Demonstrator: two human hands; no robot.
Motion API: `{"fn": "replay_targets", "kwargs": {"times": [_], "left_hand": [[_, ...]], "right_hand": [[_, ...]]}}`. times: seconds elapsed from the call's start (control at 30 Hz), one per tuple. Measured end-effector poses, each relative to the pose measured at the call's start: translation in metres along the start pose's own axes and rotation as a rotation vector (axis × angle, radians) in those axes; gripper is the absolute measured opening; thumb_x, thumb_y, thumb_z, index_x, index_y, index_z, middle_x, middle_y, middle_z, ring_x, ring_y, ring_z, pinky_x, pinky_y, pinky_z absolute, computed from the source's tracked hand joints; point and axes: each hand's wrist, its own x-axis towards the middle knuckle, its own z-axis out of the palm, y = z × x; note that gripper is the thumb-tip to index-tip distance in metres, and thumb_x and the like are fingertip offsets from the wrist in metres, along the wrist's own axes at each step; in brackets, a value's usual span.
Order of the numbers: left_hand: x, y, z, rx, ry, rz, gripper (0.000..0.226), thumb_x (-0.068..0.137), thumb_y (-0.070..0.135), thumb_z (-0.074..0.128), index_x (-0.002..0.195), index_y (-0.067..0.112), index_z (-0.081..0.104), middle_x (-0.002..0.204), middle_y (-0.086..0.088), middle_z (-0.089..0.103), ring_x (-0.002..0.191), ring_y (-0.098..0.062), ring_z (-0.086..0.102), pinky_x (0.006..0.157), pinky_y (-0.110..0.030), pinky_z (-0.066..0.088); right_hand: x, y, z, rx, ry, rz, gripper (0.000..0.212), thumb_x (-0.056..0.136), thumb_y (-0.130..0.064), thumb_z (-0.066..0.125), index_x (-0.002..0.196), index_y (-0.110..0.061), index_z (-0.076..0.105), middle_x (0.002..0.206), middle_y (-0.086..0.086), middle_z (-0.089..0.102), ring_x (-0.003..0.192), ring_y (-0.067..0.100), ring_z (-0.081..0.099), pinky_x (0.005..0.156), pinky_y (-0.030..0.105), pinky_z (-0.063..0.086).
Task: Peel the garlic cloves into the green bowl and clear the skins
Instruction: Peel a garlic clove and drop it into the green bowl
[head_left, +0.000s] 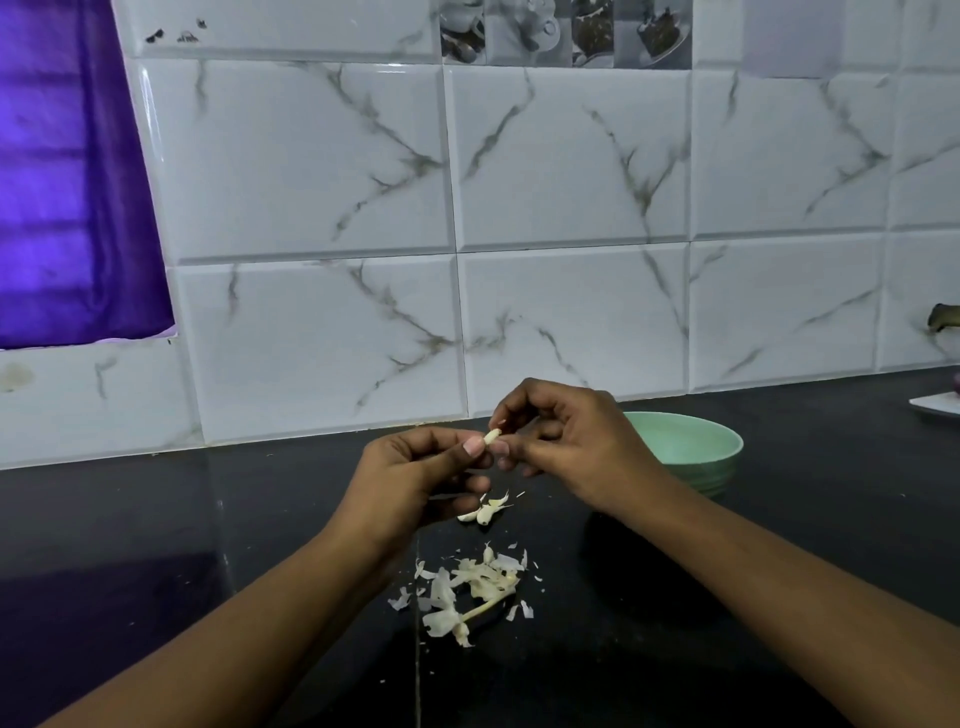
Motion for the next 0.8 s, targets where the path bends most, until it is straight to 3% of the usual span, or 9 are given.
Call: {"fn": "replay_targets", "kwargs": {"times": [0.17, 0.27, 0.57, 0.8], "left_hand": [[-0.0018, 0.0021, 0.0019, -0.030, -0.011, 0.027, 0.024, 0.069, 0.023, 0.068, 0.085, 0.005, 0.070, 0.072, -0.002, 0.070, 0.058, -0.010, 0.064, 0.055, -0.020, 0.054], [-0.0026, 0.0032, 0.0022, -0.028, -0.009, 0.052, 0.022, 0.069, 0.023, 0.068, 0.082, 0.006, 0.069, 0.070, -0.003, 0.069, 0.056, -0.009, 0.063, 0.054, -0.020, 0.053], [-0.0029, 0.0045, 0.0038, 0.033, -0.022, 0.137, 0.011, 0.079, 0.014, 0.065, 0.083, 0.004, 0.069, 0.070, -0.004, 0.069, 0.056, -0.011, 0.063, 0.055, -0.020, 0.053], [-0.0028, 0.0036, 0.0053, 0.134, 0.051, 0.252, 0.006, 0.083, 0.008, 0.066, 0.080, 0.004, 0.070, 0.066, -0.005, 0.069, 0.055, -0.012, 0.065, 0.054, -0.021, 0.053]], "right_hand": [[-0.0018, -0.0016, -0.0015, 0.040, 0.077, -0.071, 0.015, 0.074, -0.004, 0.077, 0.081, -0.011, 0.064, 0.069, 0.001, 0.067, 0.063, 0.025, 0.069, 0.065, 0.040, 0.057], [-0.0010, -0.0028, -0.0017, 0.051, 0.097, -0.083, 0.018, 0.074, -0.003, 0.076, 0.079, -0.014, 0.063, 0.076, 0.007, 0.068, 0.063, 0.026, 0.070, 0.065, 0.041, 0.056], [0.0022, -0.0040, -0.0095, 0.054, -0.026, 0.006, 0.014, 0.080, -0.003, 0.070, 0.080, -0.013, 0.060, 0.073, -0.003, 0.065, 0.065, 0.017, 0.068, 0.061, 0.026, 0.055], [0.0006, -0.0018, -0.0075, -0.075, -0.047, -0.014, 0.010, 0.086, -0.007, 0.066, 0.086, -0.007, 0.056, 0.072, -0.006, 0.061, 0.064, 0.016, 0.069, 0.066, 0.041, 0.056]]}}
